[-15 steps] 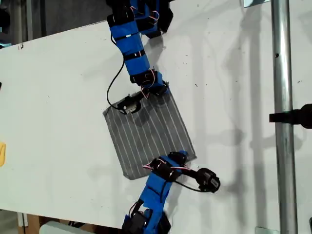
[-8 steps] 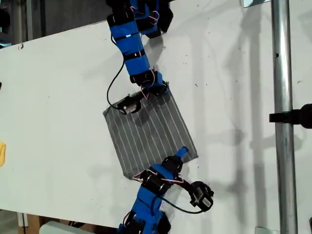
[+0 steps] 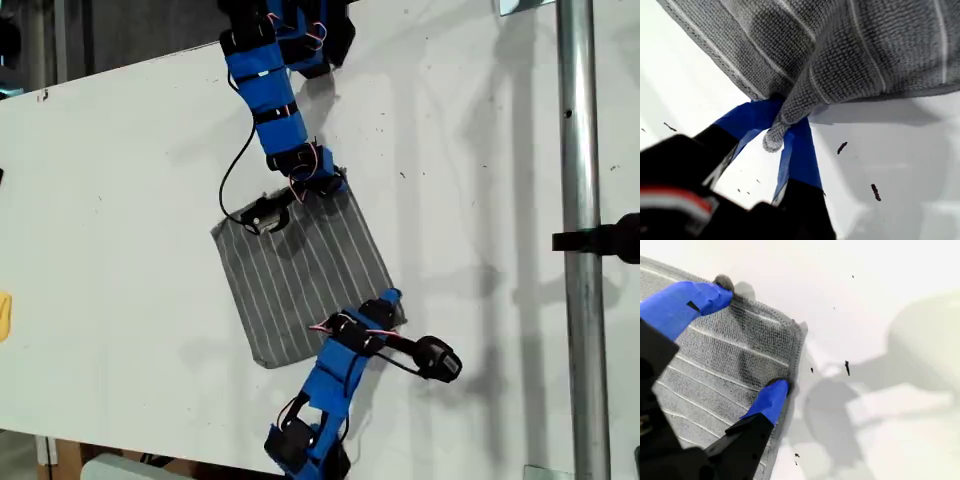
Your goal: Grasp corners of a towel and fold twice.
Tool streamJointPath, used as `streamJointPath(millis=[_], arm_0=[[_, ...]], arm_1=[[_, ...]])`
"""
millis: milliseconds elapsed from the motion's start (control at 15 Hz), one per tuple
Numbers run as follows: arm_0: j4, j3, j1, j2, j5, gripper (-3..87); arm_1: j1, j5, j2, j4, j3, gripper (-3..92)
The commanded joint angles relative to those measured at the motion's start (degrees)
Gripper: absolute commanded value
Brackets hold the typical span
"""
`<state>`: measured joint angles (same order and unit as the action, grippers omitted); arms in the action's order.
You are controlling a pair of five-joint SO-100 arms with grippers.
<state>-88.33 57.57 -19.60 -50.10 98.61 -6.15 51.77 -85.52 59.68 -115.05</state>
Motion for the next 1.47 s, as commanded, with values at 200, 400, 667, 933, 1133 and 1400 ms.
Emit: streamJointPath(millis=[200, 400, 667, 933, 1133, 1400], arm_0=[[3.25, -0.97, 2.37, 2.64, 1.93, 3.8], [3.34, -0.35, 2.20, 2.37, 2.81, -2.8], [-0.18, -2.37, 0.18, 0.18, 0.97, -2.8], [-7.73, 1.05, -6.77, -12.22, 2.02, -2.8], [-7.65, 0.70, -11.60, -16.61, 2.29, -2.8], [-7.03, -1.85, -13.62, -18.98, 1.49, -2.8]], arm_1=[[-1.32, 0.44, 0.00, 1.14, 0.88, -0.2], [-1.23, 0.44, 0.00, 1.14, 0.88, -0.2], [-2.90, 3.34, -1.58, 3.43, 1.41, -0.2], [-6.94, 9.23, -20.92, 11.07, 1.41, -0.2], [-11.78, 10.55, -31.29, 11.60, 1.14, -0.2], [-14.59, 10.20, -28.83, 9.76, 5.80, -0.2]])
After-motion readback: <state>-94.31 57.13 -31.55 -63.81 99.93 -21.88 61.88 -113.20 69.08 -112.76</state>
